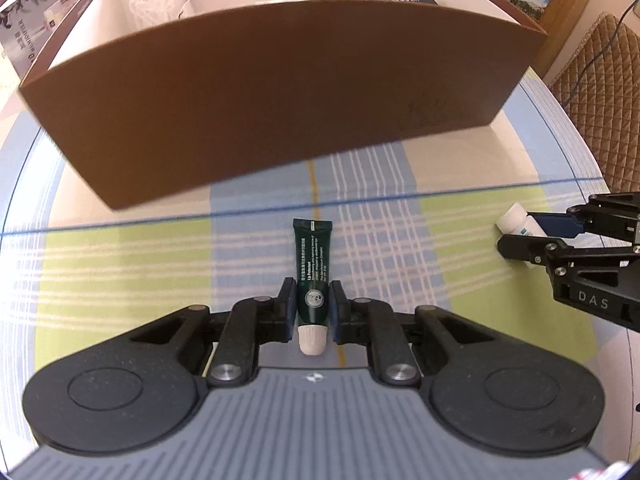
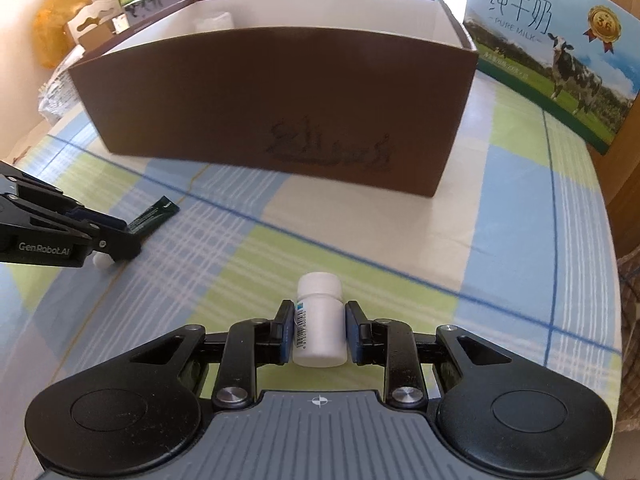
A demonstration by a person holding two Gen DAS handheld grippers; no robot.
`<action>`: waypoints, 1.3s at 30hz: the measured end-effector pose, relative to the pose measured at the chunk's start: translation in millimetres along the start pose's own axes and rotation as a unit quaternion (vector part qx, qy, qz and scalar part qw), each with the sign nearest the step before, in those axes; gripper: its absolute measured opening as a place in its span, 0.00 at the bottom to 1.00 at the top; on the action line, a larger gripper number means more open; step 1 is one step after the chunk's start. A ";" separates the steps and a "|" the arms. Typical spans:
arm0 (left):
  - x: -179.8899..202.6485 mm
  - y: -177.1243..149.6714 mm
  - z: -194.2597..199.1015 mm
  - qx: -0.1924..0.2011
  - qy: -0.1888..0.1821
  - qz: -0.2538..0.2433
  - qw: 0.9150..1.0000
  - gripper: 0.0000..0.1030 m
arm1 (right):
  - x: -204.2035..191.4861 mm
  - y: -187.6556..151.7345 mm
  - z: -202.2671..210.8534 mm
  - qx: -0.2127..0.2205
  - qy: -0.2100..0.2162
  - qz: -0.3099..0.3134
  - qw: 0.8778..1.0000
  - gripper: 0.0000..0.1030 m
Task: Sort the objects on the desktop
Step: 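Close the left tool on the green ointment tube while the right tool grasps the white pill bottle, then lift and carry the ointment tube and pill bottle with both tools over the brown box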
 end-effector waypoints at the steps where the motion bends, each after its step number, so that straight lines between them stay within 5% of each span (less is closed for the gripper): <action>1: 0.2 -2.6 2.3 -0.002 -0.001 0.003 1.000 0.12 | -2.1 -1.7 2.0 -0.002 0.003 -0.001 1.000 0.23; 12: 0.5 -28.1 29.2 -0.018 -0.012 0.025 0.999 0.12 | -14.1 -12.3 25.7 -0.013 0.027 -0.032 0.999 0.23; 39: 11.5 -3.5 101.8 0.062 -0.040 0.035 0.997 0.12 | -42.9 18.9 71.2 0.045 0.061 -0.028 0.997 0.24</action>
Point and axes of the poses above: each gripper's, at about its wrist camera, not at the fingertips, and z roughly against the way its jaws point, x to its right, y to its top, the point moved 4 cm from there along -z, roughly the way its jaws point, and after that the axes turned 10 degrees about x, right-handed, at the moved point
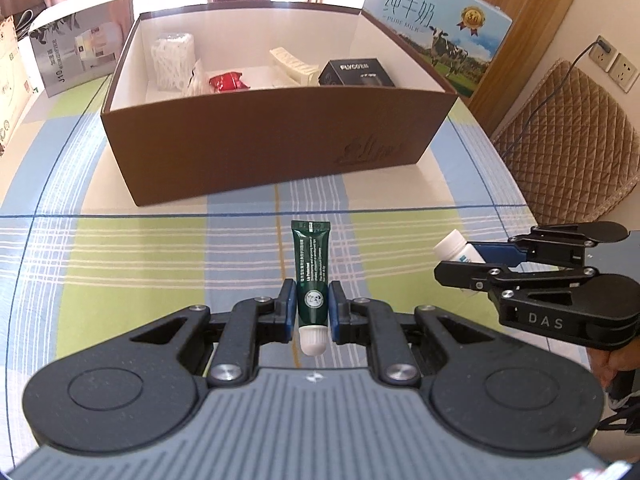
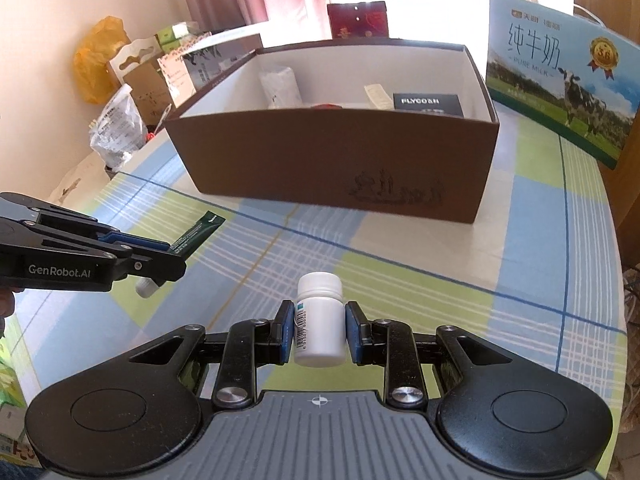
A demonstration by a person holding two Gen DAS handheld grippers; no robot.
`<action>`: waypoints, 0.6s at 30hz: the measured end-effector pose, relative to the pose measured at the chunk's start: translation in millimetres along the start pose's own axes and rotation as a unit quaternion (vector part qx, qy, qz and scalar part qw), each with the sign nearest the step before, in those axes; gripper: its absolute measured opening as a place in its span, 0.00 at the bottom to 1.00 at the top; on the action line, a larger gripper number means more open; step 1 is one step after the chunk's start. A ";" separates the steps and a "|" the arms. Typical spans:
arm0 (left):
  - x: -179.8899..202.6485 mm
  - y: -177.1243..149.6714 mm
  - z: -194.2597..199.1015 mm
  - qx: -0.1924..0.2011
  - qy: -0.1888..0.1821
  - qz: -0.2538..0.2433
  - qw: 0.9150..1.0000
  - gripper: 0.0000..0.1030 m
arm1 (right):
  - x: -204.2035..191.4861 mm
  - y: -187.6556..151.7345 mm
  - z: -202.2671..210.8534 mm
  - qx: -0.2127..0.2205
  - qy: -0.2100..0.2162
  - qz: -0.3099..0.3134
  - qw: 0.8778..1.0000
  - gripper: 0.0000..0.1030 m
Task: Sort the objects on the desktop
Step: 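Lift and carry the ointment tube and pill bottle with both tools over the brown box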
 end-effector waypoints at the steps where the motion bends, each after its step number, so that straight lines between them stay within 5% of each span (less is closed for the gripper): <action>1: -0.1 1.1 1.2 0.002 -0.001 0.002 1.000 0.12 | -0.8 1.6 0.4 0.002 0.001 0.001 1.000 0.24; 18: -3.8 55.9 11.6 0.064 -0.009 0.007 0.998 0.12 | -4.9 65.0 -6.3 0.061 0.017 0.027 0.998 0.24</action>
Point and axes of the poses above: each gripper's, at about its wrist camera, not at the fingertips, and z roughly against the way its jaws point, x to its right, y to its top, the point moved 4 cm from there along -z, roughly the way its jaws point, and after that the axes turned 10 degrees about x, right-handed, at the moved point
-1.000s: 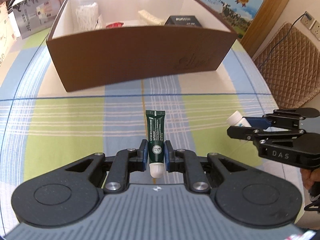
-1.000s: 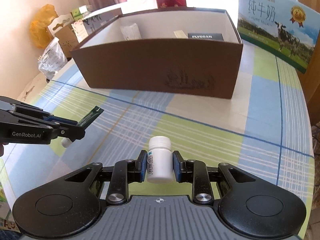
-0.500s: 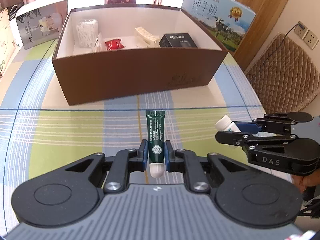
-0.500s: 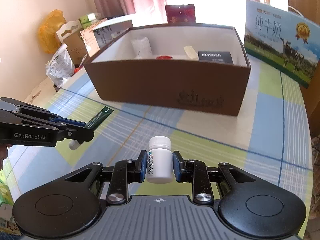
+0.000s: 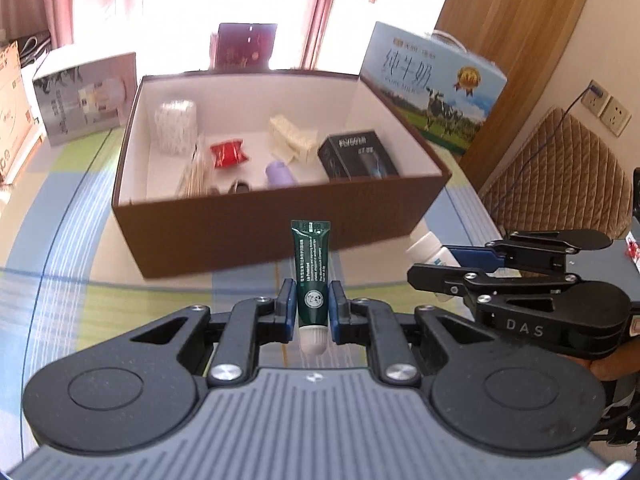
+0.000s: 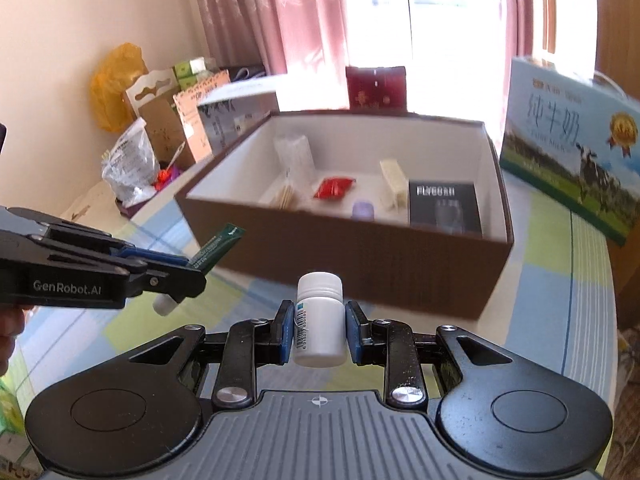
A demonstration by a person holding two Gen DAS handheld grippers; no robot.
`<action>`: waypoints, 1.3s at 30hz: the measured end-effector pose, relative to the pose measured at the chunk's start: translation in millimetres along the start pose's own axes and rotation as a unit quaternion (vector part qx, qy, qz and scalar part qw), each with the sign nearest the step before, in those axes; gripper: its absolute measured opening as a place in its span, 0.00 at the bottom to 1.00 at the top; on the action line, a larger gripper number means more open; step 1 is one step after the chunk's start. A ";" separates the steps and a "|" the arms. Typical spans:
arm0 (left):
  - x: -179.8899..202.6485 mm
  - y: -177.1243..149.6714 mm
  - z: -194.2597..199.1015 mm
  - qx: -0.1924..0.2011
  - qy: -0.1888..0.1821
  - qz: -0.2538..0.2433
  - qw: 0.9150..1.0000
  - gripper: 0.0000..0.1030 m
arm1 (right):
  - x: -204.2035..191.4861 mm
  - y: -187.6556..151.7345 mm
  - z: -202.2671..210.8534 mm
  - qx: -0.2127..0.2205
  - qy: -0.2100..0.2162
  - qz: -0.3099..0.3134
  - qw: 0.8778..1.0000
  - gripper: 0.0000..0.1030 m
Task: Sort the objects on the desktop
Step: 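Lift and carry the ointment tube and pill bottle with both tools over the brown box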
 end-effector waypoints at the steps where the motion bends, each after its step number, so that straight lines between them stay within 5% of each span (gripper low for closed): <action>1: -0.7 4.7 -1.6 0.003 0.000 -0.001 1.000 0.12 | 1.5 5.7 -3.0 0.004 0.000 0.002 1.000 0.24; 14: -27.8 79.7 -59.6 0.029 0.011 0.013 0.999 0.12 | 30.2 76.4 -76.9 0.017 0.011 -0.001 1.000 0.24; 39: -105.2 123.8 -229.6 -0.071 0.085 0.033 0.993 0.12 | 77.0 110.4 -251.0 -0.095 -0.006 -0.006 0.995 0.23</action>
Point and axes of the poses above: each gripper's, at about its wrist camera, not at the fingertips, and z roughly against the way its jaws point, x to its right, y to its top, the point moved 4 cm from there along -z, roughly the way its jaws point, and after that the axes turned 10 degrees about x, right-handed, at the moved point
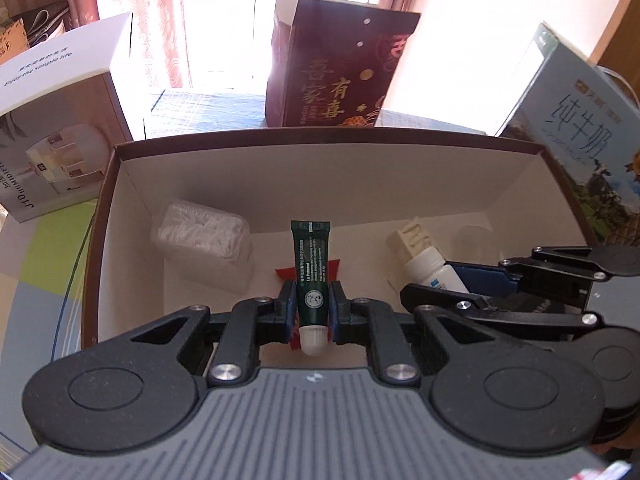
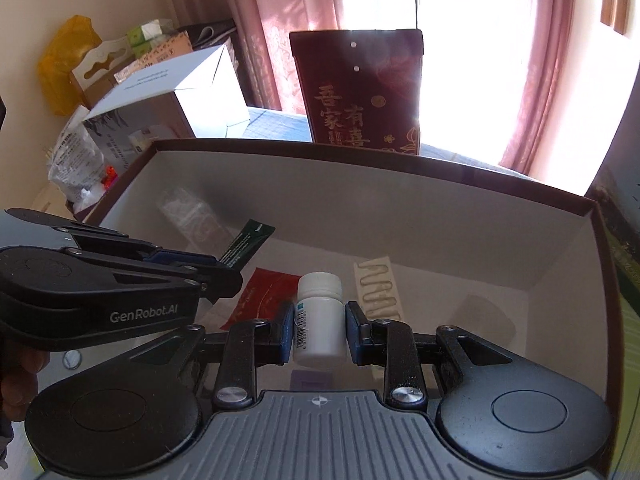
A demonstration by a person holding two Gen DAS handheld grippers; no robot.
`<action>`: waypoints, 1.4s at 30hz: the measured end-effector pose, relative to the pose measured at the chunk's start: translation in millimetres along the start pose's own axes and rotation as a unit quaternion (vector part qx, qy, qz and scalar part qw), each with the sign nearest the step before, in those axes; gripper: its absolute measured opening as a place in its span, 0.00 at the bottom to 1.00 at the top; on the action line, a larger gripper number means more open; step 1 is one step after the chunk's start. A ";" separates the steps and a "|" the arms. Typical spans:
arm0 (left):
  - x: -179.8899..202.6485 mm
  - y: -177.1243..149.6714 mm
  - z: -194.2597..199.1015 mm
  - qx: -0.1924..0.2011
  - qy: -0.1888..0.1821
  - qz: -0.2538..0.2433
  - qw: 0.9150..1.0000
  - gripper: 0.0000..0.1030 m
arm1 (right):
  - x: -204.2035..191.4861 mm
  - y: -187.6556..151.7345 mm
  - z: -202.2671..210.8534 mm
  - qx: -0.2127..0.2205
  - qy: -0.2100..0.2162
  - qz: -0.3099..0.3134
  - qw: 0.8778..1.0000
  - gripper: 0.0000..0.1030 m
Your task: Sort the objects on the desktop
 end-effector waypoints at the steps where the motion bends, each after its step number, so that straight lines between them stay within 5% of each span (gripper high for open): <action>1: -1.3 0.8 -3.5 -0.002 0.002 0.000 1.000 0.12 | 0.4 0.3 -4.1 -0.003 0.000 0.000 1.000 0.23; 20: -4.3 2.7 -14.6 -0.004 0.011 -0.027 1.000 0.19 | 5.3 7.0 -14.5 -0.007 0.007 -0.001 1.000 0.27; 22: -5.5 2.2 -11.6 -0.003 0.010 -0.024 1.000 0.19 | 7.0 7.5 -11.1 -0.004 -0.004 0.000 1.000 0.42; 29: -8.9 3.1 7.0 0.012 0.001 -0.006 1.000 0.30 | 11.3 8.3 18.9 0.032 -0.007 -0.008 0.999 0.72; 33: -7.4 2.1 23.6 0.026 0.007 -0.004 1.000 0.50 | 10.6 5.4 42.0 0.063 -0.029 -0.009 0.998 0.98; 42: 10.6 -14.1 72.3 0.072 0.016 -0.033 0.997 0.77 | 1.1 -17.3 89.1 0.091 -0.034 -0.029 0.995 0.98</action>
Point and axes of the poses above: each gripper's, at about its wrist camera, not at the fingertips, and z roughly against the way its jaws point, x to its right, y to its top, the point moved 4 cm from there along -z, roughly the way its jaws point, and after that the axes turned 10 degrees about x, right-handed, at the moved point
